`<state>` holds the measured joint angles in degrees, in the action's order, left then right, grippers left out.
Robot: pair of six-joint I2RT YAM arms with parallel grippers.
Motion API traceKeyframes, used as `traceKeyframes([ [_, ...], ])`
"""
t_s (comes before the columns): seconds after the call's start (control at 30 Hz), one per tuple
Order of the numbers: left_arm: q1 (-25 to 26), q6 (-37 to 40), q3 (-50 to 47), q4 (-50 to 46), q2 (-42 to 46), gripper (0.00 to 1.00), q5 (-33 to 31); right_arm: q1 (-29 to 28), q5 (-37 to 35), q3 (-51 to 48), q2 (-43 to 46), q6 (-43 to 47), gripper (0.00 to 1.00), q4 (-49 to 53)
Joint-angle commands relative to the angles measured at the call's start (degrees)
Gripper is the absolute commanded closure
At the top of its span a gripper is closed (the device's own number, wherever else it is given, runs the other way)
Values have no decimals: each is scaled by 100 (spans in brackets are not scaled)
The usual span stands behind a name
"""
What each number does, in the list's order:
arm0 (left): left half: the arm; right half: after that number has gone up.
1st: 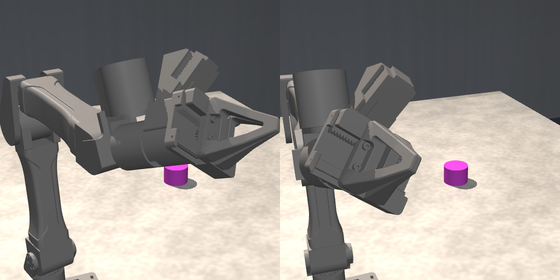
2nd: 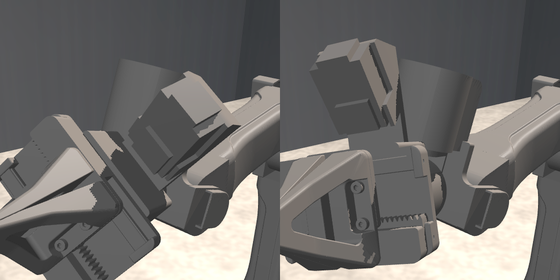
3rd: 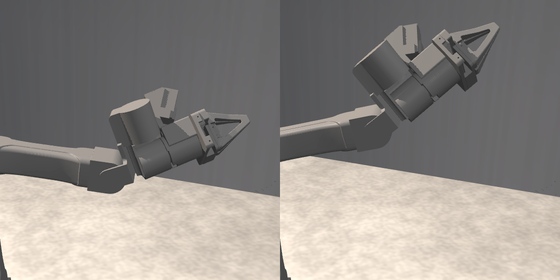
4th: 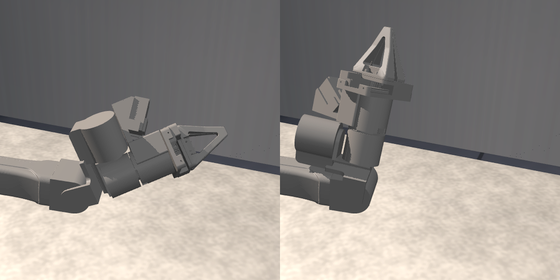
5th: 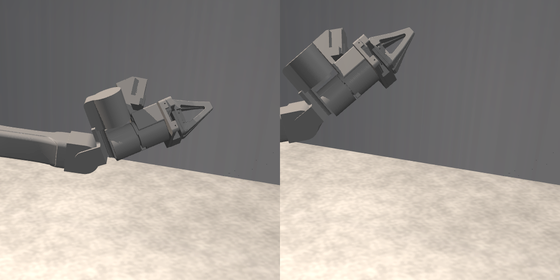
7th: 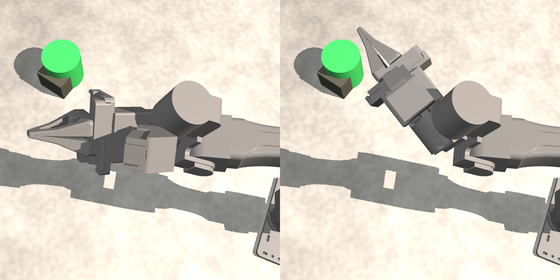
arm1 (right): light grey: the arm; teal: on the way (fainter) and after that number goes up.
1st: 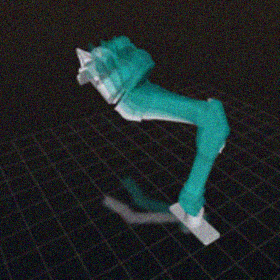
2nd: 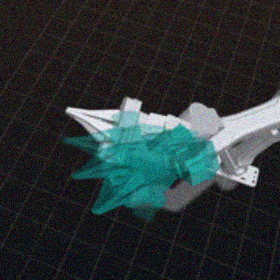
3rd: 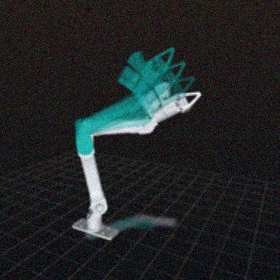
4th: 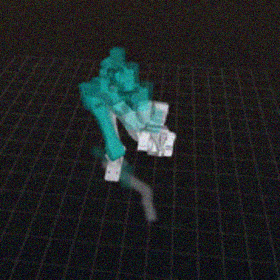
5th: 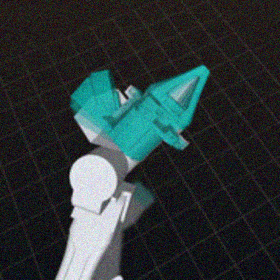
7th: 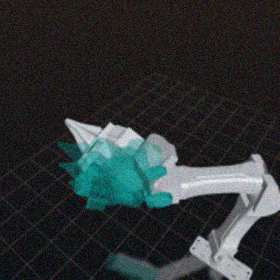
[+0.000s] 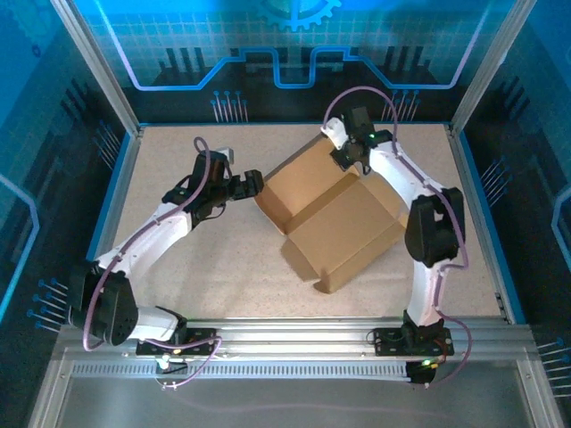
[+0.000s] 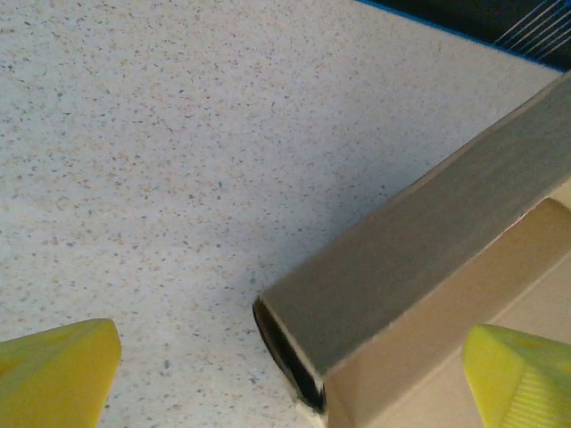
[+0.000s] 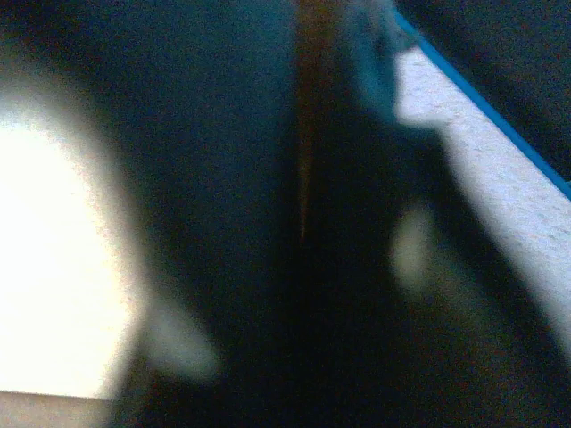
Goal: Fold the paper box
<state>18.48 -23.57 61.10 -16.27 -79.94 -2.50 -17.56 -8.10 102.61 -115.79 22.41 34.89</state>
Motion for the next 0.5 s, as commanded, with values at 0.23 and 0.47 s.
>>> traceKeyframes([
  [0.23, 343, 1987, 1757, -988, -1275, 6, 546, -8, 447, 1294, -974, 693, 89, 1625],
  [0.47, 818, 2616, 3013, -2258, -2422, 21, 42, -19, 476, 1271, -1031, 699, 89, 1604],
])
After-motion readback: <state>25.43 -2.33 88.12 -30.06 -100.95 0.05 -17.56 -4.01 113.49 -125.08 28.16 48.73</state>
